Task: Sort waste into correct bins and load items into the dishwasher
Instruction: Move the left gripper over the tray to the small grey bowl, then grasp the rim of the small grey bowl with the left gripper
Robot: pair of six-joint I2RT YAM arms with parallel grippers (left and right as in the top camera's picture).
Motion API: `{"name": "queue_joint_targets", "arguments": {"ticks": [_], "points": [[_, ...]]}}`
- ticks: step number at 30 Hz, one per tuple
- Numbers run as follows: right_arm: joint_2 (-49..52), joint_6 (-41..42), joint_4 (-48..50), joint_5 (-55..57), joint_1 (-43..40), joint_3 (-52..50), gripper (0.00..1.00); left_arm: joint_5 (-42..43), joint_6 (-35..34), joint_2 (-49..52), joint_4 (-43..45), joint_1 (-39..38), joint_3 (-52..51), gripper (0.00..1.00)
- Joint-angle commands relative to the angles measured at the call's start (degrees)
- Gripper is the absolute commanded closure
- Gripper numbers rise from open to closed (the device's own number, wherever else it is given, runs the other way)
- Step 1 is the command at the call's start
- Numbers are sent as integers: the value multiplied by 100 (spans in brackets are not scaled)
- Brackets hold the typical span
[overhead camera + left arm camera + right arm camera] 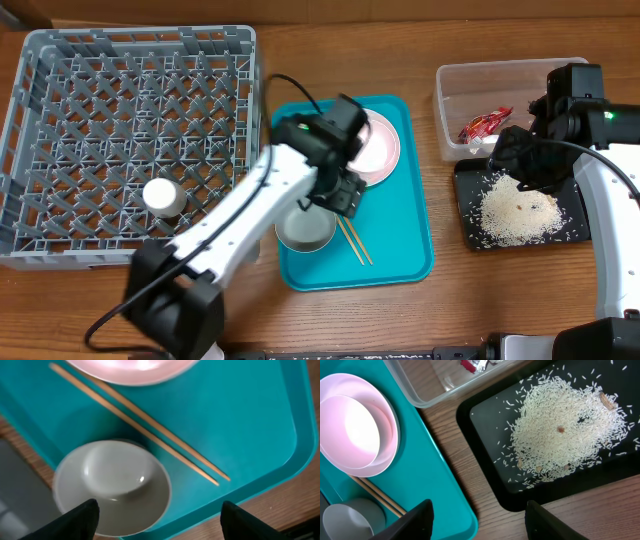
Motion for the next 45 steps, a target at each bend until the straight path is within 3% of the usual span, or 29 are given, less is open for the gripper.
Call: {"name": "queue_joint_targets", "arguments": {"ticks": [1, 8, 11, 16, 19, 32, 36, 45], "points": [[-48, 4, 31, 35, -28, 61, 39, 22, -214, 463, -160, -313, -24, 23], [-48, 4, 26, 35, -28, 61, 39, -26, -315, 1222, -404, -411, -24, 37], [-48, 4, 26, 35, -28, 61, 40, -26, -317, 1368, -400, -411, -24, 48], [-48, 4, -2, 35, -28, 61, 39, -24, -321, 1440, -400, -417, -35, 55], [-48, 4, -22, 37, -28, 61, 39, -35, -350, 1440, -400, -417, -35, 67], [-48, 4, -59, 37, -28, 61, 39, -345, -734, 1440, -317, -426, -186, 81], [-48, 4, -59, 35, -28, 61, 39, -348, -732, 1440, -286, -455, -186, 96], [-48, 4, -72, 37, -28, 61, 40, -348, -822, 1427, -466, -455, -184, 96]]}}
